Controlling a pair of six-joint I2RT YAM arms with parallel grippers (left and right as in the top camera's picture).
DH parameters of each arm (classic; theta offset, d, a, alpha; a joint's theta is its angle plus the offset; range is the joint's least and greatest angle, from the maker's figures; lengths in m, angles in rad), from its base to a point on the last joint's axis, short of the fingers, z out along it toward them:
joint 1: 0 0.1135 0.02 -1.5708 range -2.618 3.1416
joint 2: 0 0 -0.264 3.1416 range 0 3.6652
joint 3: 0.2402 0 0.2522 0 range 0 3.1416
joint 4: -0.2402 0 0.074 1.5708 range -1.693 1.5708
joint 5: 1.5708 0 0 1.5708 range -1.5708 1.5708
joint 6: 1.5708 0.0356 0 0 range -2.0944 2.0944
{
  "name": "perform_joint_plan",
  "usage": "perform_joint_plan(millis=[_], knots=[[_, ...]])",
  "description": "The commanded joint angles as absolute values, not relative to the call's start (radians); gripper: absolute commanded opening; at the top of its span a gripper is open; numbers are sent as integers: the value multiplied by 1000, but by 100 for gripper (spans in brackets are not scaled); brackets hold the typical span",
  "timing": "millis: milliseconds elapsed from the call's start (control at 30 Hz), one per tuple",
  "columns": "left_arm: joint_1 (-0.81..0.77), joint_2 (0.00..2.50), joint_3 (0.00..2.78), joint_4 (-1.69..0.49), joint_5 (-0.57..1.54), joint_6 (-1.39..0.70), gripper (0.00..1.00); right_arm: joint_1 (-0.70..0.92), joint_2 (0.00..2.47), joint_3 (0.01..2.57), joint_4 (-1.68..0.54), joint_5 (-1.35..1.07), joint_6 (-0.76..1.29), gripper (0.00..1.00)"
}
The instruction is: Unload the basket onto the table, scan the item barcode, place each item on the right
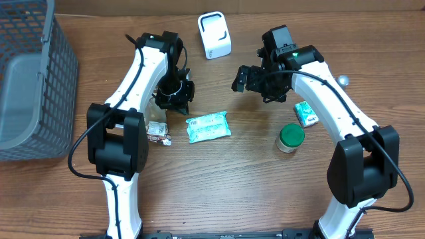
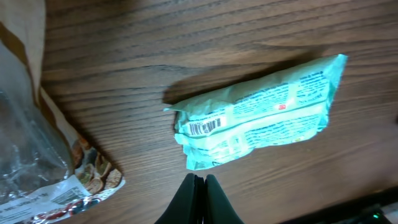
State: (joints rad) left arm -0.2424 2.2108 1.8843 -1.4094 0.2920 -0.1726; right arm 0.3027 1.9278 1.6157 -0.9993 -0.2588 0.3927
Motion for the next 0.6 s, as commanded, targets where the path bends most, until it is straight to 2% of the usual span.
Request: perform_joint_plan(millis=[0, 367, 567], knots=[[-264, 2207, 1875, -1416, 212, -167, 4, 302, 1936, 1623, -997, -266, 397, 100], [-327, 2207, 1838, -1429, 191, -233, 4, 302, 1936, 1623, -997, -266, 397, 100], [-336, 2207, 1747, -1339, 197, -262, 4, 302, 1936, 1623, -997, -266, 397, 100]])
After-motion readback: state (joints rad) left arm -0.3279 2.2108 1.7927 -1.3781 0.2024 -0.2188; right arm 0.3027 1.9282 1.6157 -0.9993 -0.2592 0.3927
